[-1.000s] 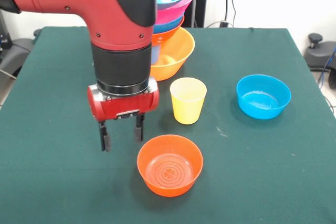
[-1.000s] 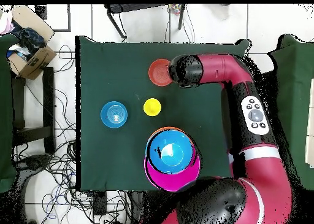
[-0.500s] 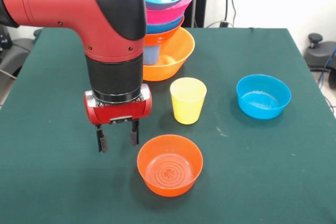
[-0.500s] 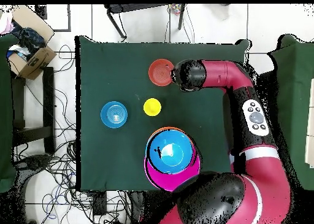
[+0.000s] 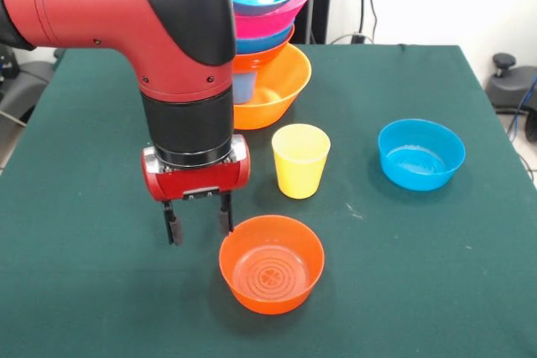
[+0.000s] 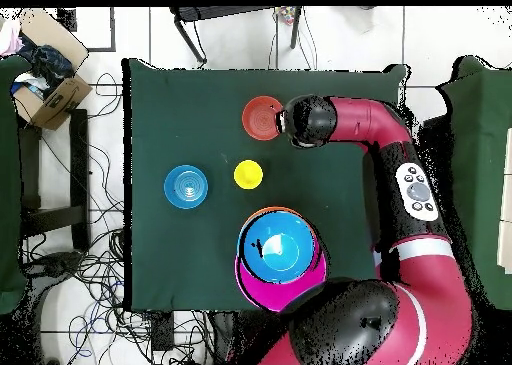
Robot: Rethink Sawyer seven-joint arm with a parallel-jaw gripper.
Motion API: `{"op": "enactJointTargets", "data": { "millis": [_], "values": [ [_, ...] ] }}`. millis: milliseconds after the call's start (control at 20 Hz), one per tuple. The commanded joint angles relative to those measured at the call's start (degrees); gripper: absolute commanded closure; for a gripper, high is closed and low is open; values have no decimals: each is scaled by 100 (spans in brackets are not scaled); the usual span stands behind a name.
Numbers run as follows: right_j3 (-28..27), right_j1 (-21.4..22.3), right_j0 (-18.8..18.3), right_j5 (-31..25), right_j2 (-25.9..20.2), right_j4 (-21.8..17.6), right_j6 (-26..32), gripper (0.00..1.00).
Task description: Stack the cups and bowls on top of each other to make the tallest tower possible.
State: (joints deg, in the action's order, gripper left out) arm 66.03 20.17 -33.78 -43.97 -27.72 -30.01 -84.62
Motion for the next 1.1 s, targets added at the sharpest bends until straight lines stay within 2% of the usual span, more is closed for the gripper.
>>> {"op": "enactJointTargets", "data": {
  "millis": [50,400,750,950,1100],
  "values": [
    [-430,-286,190,247,138,205,-805,0],
    [-936,-539,339,120,162,345,-792,0],
    [-1098,-874,399,377,227,453,-884,0],
    [-613,-712,371,613,314,532,-995,0],
    [-507,-650,377,554,348,612,-971,0]
  ]
}}
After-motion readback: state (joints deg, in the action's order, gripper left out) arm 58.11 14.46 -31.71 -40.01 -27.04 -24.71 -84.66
